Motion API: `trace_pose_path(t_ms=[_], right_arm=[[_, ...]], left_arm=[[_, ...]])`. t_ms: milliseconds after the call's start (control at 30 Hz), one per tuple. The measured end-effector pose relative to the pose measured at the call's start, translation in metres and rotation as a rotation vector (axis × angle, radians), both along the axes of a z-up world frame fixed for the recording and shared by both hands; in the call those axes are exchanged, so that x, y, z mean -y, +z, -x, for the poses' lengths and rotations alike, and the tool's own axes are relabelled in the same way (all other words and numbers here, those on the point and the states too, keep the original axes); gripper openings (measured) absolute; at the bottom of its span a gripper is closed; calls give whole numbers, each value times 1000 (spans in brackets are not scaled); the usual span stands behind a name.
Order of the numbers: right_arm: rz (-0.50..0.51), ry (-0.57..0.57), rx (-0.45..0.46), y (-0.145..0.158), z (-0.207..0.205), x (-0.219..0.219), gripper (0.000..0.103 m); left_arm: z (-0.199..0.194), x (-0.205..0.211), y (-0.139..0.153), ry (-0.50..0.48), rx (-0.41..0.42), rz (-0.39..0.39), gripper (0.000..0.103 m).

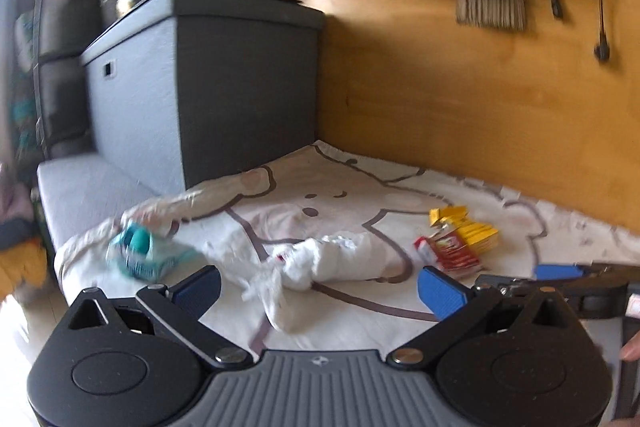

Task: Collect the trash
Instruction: 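Grasp the white plastic bag with left gripper while right gripper grasps the red cigarette pack, then lift the white bag with left gripper while right gripper lifts the red pack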

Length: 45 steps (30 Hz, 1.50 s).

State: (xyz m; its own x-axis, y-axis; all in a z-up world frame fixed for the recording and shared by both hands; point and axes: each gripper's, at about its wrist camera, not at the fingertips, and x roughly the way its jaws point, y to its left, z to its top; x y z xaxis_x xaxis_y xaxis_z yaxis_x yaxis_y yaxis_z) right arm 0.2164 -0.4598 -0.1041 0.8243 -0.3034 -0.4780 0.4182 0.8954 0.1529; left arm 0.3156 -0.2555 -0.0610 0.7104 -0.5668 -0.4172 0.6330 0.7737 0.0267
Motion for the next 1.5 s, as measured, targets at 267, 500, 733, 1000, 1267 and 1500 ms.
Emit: trace_pose_path(t_ms=[267,500,733,1000,1267,1500], right_arm=[[-53,-22,21,-18,-44,9,92],[-157,-21,39,-31,-55,25,92],[-173,-26,52,-33,-71,27,85],[-159,-48,45,-34,-81,29,85],[-189,-47,70,-36,-74,39,57],[-191,-22,70,-35,-55,36,57]], left_arm=[[-65,25,-30,-97,57,-209,103],[-93,62,-52,-219,124,-442,103],[-112,86,-62,-283,127,-532,93],[-114,112,-64,-321,108,-563,60],[-99,107,-61,-224,44,-521,58],[-67,86,-55,-94,-35,-435,58]])
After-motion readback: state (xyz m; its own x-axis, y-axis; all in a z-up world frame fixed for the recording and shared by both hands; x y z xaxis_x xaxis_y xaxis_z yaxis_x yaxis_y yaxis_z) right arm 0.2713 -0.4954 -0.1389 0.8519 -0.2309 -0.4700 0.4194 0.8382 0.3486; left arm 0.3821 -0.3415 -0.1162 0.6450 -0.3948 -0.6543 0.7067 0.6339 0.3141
